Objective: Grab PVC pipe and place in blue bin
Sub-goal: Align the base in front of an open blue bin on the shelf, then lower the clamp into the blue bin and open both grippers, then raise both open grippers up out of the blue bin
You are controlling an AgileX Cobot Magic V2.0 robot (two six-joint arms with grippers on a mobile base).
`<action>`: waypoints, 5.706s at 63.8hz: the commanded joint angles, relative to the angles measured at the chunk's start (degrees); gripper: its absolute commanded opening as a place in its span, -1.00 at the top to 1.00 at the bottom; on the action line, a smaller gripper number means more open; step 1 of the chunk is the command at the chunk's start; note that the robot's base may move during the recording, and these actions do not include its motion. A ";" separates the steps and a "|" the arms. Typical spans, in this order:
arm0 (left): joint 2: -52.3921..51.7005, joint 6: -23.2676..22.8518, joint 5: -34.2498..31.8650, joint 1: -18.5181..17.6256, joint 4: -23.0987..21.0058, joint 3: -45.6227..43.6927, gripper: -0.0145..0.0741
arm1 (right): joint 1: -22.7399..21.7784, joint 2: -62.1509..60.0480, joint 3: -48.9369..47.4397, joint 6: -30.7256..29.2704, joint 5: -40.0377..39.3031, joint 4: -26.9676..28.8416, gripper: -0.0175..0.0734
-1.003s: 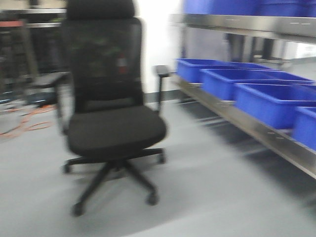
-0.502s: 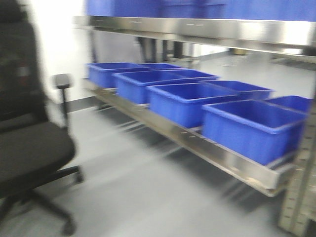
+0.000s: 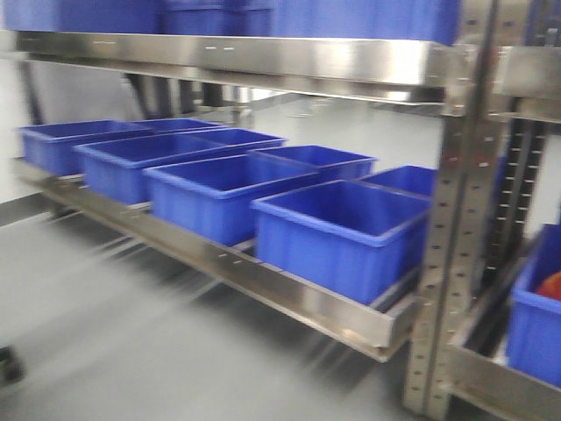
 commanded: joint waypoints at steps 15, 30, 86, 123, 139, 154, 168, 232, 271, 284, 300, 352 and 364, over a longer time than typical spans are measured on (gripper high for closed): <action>-0.14 -0.45 -1.80 -0.46 -0.21 -0.43 0.92 | 0.17 -0.11 -0.07 -0.34 -1.87 -0.44 0.97; -0.14 -0.45 -1.80 -0.46 -0.21 -0.43 0.92 | 0.17 -0.11 -0.07 -0.34 -1.87 -0.44 0.97; -0.14 -0.45 -1.80 -0.46 -0.21 -0.43 0.92 | 0.17 -0.11 -0.07 -0.34 -1.87 -0.44 0.97; -0.14 -0.45 -1.80 -0.46 -0.21 -0.43 0.92 | 0.17 -0.11 -0.07 -0.34 -1.87 -0.44 0.97; -0.14 -0.45 -1.80 -0.46 -0.21 -0.43 0.92 | 0.17 -0.11 -0.07 -0.34 -1.87 -0.44 0.97; -0.14 -0.45 -1.80 -0.46 -0.21 -0.43 0.92 | 0.17 -0.11 -0.07 -0.34 -1.87 -0.44 0.97; -0.14 -0.45 -1.80 -0.46 -0.21 -0.43 0.92 | 0.17 -0.11 -0.07 -0.34 -1.87 -0.44 0.97; 25.98 3.95 3.78 -13.65 -3.45 -26.24 0.92 | 9.22 31.43 -16.73 -0.34 -4.08 -3.11 0.97; 61.05 3.95 0.15 -18.64 -5.39 -51.37 0.91 | 20.51 65.90 -45.89 -0.34 -2.03 -0.66 0.97; 62.77 3.95 1.04 -18.64 -5.77 -51.37 0.39 | 20.51 66.76 -45.89 -0.34 -0.90 0.59 0.70; 62.84 3.95 1.27 -18.64 -5.91 -51.37 0.05 | 20.51 66.84 -45.89 -0.34 -1.12 0.59 -0.06; 56.93 3.95 10.46 -19.04 -8.04 -51.37 0.92 | 20.25 63.18 -45.89 -0.34 2.45 0.67 0.98; 48.73 3.95 12.82 -19.04 -8.04 -51.06 0.92 | 20.25 54.79 -45.38 -0.34 0.41 0.67 0.98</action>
